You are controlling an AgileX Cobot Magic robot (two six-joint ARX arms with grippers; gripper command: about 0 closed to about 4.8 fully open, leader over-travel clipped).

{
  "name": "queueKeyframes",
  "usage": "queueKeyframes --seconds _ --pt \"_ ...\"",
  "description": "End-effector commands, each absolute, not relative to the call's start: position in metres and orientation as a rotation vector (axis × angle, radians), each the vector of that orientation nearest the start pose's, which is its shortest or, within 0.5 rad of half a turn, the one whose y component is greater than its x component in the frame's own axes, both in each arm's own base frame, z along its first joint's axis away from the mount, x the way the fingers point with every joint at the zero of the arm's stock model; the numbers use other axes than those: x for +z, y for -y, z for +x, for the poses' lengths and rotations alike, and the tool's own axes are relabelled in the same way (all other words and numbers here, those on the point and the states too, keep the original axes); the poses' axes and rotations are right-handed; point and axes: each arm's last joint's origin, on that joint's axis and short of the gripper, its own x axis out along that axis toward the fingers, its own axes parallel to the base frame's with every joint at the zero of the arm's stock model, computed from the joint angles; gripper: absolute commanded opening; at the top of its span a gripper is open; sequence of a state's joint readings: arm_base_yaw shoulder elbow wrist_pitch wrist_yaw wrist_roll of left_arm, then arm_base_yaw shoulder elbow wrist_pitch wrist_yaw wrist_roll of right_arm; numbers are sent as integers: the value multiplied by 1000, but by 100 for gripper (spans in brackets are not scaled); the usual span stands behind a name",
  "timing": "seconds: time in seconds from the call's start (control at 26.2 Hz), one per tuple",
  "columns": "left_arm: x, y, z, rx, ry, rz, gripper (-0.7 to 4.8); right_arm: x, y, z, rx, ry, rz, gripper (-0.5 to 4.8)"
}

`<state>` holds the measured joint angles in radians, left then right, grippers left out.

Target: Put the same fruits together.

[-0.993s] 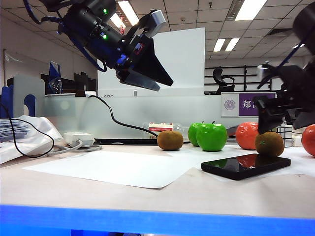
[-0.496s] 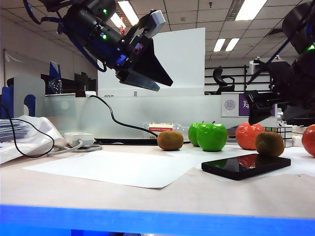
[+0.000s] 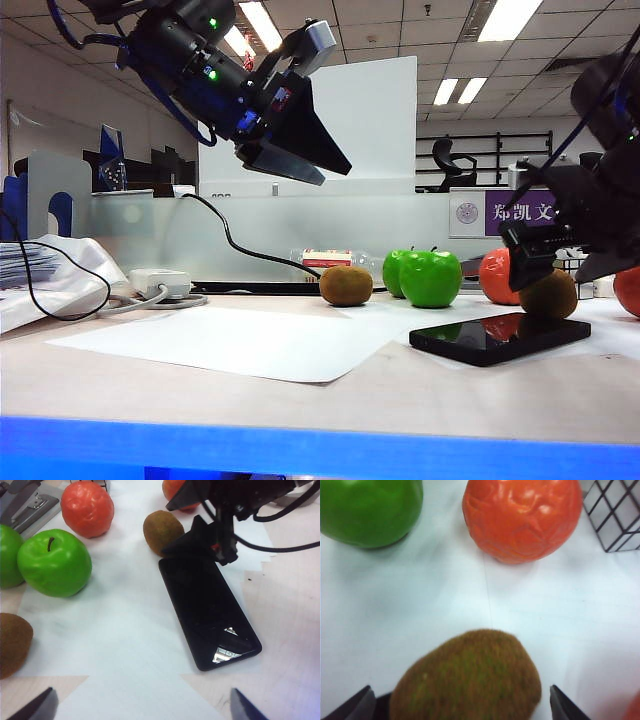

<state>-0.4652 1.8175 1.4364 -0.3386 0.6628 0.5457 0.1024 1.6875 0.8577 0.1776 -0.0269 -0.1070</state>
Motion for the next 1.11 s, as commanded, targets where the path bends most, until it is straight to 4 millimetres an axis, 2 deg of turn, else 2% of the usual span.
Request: queueKeyframes --seconds 0.04,0.23,0.61,0.95,1.11 --pt "267 197 352 -1251 -424 390 479 170 -36 344 169 -612 -120 479" --pt "267 197 352 -1251 -425 390 479 172 -38 354 174 -603 -109 479" --pt "267 197 352 -1234 -425 399 479 169 -38 353 171 -642 -96 479" --pt "267 197 352 -1234 -431 396 479 154 -39 355 186 -693 -93 475" --pt "266 196 352 -1234 -436 396 479 152 -39 356 190 -695 -93 297"
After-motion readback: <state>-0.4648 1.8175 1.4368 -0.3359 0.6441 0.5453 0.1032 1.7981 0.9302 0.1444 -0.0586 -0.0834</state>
